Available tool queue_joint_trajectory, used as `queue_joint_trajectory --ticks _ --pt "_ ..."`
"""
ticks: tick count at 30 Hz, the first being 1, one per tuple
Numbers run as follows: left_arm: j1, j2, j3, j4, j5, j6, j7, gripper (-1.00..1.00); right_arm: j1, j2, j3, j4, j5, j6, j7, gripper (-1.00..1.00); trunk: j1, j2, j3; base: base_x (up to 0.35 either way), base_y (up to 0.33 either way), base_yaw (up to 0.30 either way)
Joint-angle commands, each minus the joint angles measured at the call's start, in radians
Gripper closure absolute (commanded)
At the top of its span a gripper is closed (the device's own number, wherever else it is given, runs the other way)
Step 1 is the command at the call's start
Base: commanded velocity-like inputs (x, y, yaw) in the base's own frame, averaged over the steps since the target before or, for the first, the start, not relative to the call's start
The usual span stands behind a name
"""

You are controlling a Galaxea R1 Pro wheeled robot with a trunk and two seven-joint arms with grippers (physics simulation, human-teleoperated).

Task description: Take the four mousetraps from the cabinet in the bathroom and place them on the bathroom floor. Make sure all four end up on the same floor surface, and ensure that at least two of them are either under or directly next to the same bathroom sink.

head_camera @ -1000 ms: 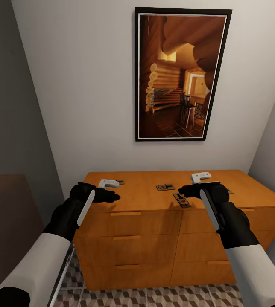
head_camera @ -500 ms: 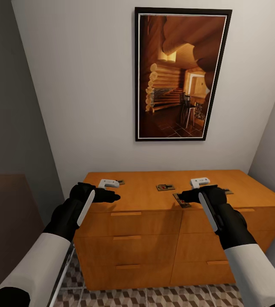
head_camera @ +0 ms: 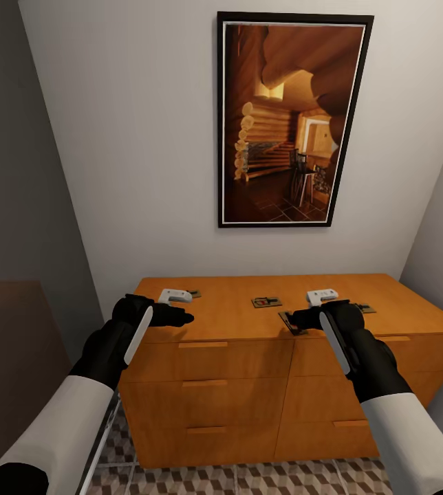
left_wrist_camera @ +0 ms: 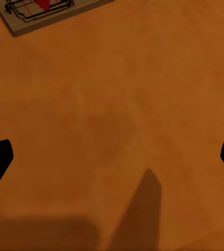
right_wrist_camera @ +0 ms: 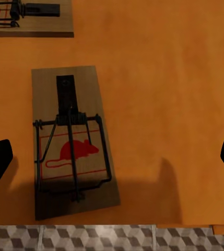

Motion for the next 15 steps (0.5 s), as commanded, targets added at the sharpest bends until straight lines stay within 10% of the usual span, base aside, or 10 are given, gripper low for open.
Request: queue_joint_trajectory --ticks 1,15 --pt "-0.001 0.000 0.000 -0.001 0.004 0.005 0.002 -1.00 -0.001 -0.001 0.002 -0.001 -0.002 0.004 0.000 -1.00 0.000 -0.001 -0.001 0.000 0.000 0.000" --pt "-0.001 0.000 0.000 -0.001 0.005 0.004 0.002 -1.00 -0.001 0.003 0.004 -0.001 -0.003 0.004 -0.001 -1.00 0.000 -0.001 -0.001 0.000 0.000 0.000"
